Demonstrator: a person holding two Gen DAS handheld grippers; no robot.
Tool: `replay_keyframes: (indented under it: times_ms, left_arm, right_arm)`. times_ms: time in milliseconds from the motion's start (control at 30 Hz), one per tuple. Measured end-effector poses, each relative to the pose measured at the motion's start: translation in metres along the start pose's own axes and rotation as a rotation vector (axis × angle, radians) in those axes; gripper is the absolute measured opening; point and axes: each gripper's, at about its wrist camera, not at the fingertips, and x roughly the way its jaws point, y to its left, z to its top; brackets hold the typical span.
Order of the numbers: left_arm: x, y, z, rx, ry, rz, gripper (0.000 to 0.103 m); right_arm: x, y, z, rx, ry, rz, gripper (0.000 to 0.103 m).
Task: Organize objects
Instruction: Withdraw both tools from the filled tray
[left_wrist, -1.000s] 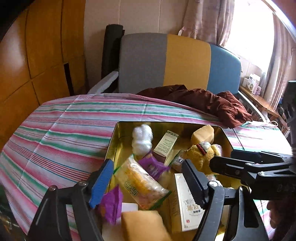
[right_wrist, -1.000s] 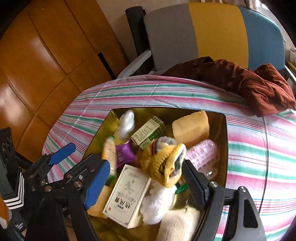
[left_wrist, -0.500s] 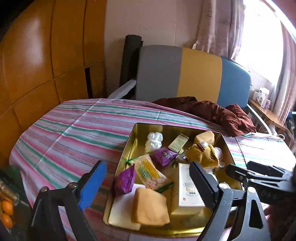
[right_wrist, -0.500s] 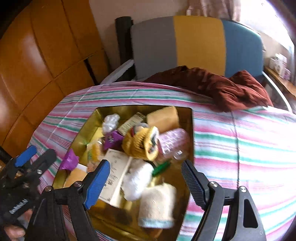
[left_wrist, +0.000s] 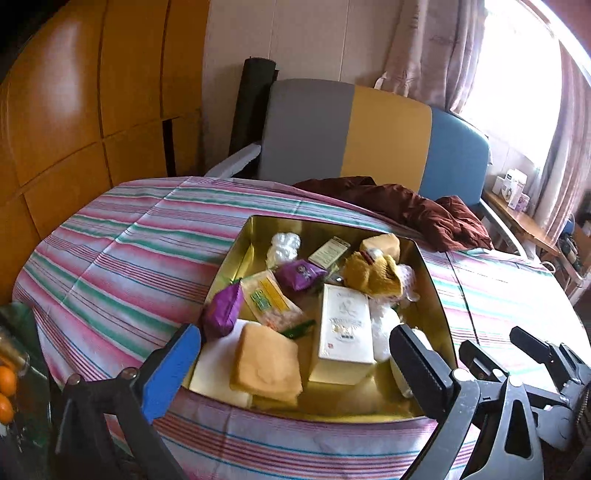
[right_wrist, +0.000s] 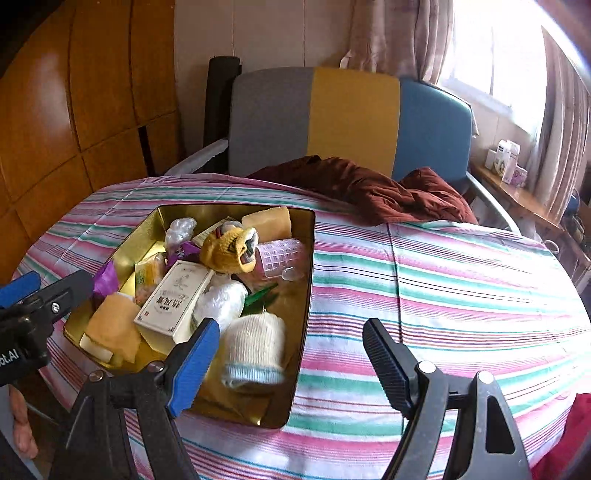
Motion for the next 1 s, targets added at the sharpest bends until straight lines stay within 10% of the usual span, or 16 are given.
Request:
replay_keyframes:
  times_ms: [1000]
  left_arm:
    - [-0.016, 0.003, -0.008, -0.006, -0.007, 0.052, 0.100]
  right_arm:
    - [-0.004, 0.021, 0.000, -0.034, 0.007, 0.072, 0.081]
